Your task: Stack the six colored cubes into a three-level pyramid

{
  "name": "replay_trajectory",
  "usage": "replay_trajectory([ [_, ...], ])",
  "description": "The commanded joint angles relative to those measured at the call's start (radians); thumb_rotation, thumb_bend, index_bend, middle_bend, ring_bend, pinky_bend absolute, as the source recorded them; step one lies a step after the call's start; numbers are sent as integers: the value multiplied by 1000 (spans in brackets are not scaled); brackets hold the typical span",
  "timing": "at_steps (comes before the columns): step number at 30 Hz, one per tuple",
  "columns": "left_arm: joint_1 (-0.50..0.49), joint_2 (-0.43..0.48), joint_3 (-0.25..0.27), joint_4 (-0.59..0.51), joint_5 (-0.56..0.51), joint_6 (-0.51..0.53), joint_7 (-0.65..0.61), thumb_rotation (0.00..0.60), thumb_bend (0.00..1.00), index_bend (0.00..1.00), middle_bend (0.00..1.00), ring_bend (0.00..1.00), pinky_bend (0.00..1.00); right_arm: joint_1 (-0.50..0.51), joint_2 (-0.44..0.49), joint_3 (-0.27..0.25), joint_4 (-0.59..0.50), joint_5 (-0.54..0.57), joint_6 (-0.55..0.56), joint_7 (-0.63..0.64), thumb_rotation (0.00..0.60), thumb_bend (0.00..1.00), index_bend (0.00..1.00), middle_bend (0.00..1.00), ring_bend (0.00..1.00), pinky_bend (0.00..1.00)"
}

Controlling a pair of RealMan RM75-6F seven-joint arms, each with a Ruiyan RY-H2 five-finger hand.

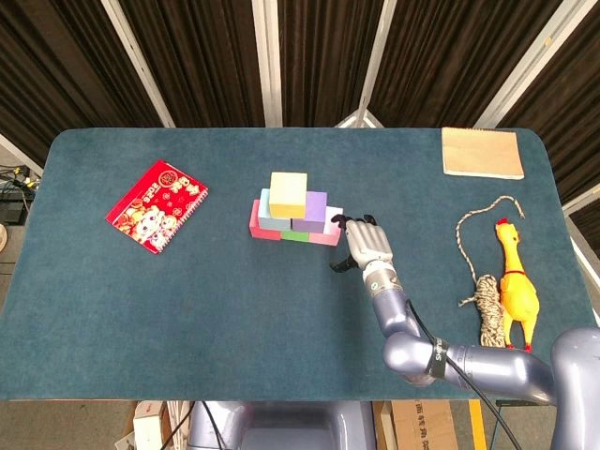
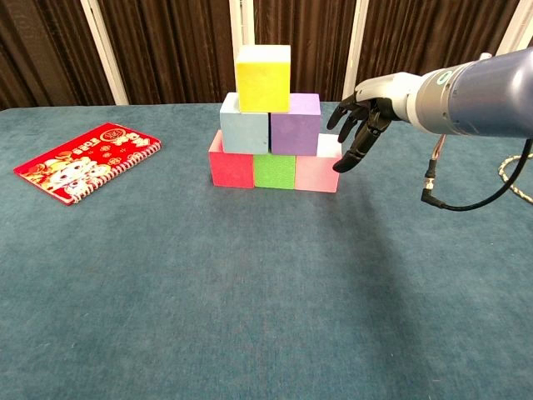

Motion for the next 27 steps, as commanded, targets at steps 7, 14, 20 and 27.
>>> replay_trajectory([
  [7,0,0,-1,1,0,0,-2,600,316,159,66,5,0,11,-8,1,8,10,1,-1,600,246,215,241,184,0],
  [14,0,-1,-2,2,-2,-1,-4,600,316,159,66,5,0,20,-11,5,6,12,5,-2,600,247,215,240,184,0],
  [20,1,0,-3,1,-3,-1,-6,600,316,158,66,5,0,29,-13,8,3,17,12,-8,600,246,215,240,184,0],
  [27,3,1,-7,0,-8,0,-10,600,316,158,66,5,0,37,-23,8,18,29,8,-10,600,247,216,240,184,0],
])
